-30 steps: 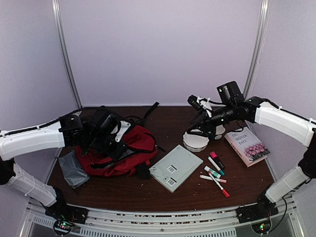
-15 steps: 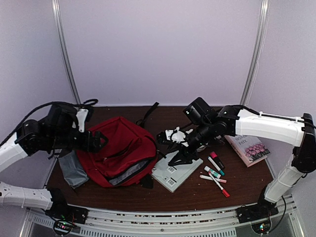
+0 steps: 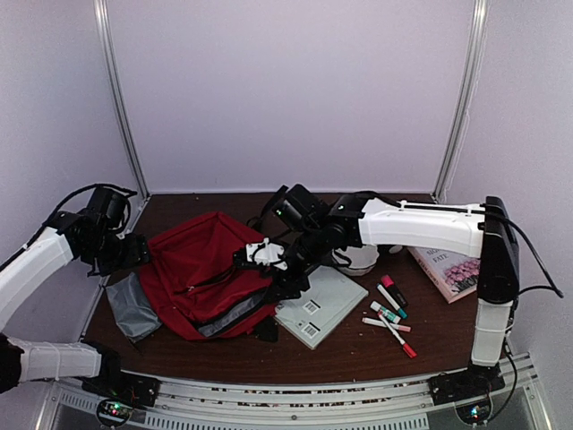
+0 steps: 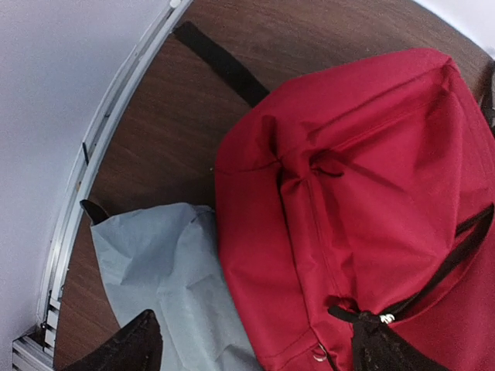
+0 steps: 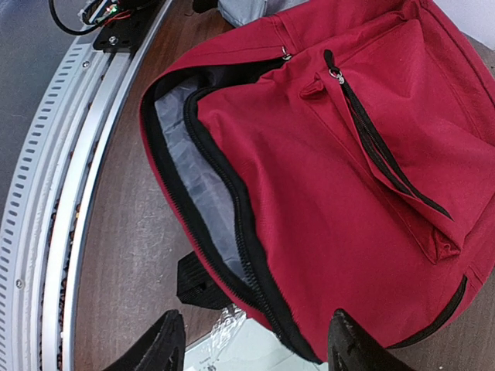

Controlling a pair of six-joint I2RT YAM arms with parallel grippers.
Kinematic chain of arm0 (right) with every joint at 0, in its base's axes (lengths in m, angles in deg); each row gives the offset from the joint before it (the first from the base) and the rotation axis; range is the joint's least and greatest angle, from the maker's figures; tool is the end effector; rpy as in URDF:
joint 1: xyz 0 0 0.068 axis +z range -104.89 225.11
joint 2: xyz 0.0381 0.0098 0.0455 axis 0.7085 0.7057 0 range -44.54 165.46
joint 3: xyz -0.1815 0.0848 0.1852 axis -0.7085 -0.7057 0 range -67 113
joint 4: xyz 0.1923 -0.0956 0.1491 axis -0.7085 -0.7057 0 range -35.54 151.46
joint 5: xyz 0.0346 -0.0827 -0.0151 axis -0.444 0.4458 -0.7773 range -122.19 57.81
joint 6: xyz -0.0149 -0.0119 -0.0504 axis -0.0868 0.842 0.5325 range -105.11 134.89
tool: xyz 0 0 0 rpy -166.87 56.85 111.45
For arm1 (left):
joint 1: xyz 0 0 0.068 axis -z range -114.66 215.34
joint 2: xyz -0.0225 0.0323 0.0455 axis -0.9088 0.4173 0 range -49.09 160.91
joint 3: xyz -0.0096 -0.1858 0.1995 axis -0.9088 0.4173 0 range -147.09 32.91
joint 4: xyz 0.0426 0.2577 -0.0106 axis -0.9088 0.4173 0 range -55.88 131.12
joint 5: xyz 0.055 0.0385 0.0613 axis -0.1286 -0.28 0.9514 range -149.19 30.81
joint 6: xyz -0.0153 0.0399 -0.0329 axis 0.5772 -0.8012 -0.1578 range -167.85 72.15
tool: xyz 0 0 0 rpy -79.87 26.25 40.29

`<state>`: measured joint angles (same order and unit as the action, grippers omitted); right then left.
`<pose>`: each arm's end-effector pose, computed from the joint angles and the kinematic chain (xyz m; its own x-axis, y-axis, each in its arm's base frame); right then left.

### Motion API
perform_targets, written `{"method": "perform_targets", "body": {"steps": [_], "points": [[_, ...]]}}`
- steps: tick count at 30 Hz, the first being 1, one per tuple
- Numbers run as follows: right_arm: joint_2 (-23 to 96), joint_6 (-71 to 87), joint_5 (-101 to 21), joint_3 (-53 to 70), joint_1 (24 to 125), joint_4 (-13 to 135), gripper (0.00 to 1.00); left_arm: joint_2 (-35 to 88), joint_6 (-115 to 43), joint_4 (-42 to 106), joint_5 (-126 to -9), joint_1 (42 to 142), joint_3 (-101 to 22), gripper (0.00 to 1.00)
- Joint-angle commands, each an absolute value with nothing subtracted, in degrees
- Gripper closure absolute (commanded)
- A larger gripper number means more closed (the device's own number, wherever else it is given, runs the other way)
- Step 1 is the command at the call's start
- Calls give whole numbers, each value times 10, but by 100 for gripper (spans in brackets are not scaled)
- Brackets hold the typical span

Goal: Pack the student bag
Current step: Pick up the largest pocket of the bag from the student bag.

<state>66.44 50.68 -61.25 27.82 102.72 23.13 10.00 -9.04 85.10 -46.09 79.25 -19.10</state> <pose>0.2144 0.3703 0.2640 0.1664 -0.6920 -0.7025 -0.9763 -0.2154 -0.0191 0.1886 -0.0384 0.2771 -0.7156 -0.4516 -0.5329 -0.4244 0.8870 -0.1817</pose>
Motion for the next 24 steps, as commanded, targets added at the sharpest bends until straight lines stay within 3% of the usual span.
{"method": "perform_targets", "body": {"steps": [1,10,17,24], "points": [[706,489,-597,333,1033,217,37,171,-129,768,-516,727,-203,14],[764,453,-574,364,1033,241,42,348,-148,665,-616,696,-248,22],[784,401,-581,397,1015,259,79,481,-146,622,-650,720,-348,28],[748,370,-600,390,1007,294,98,637,-173,600,-692,734,-533,35]]}}
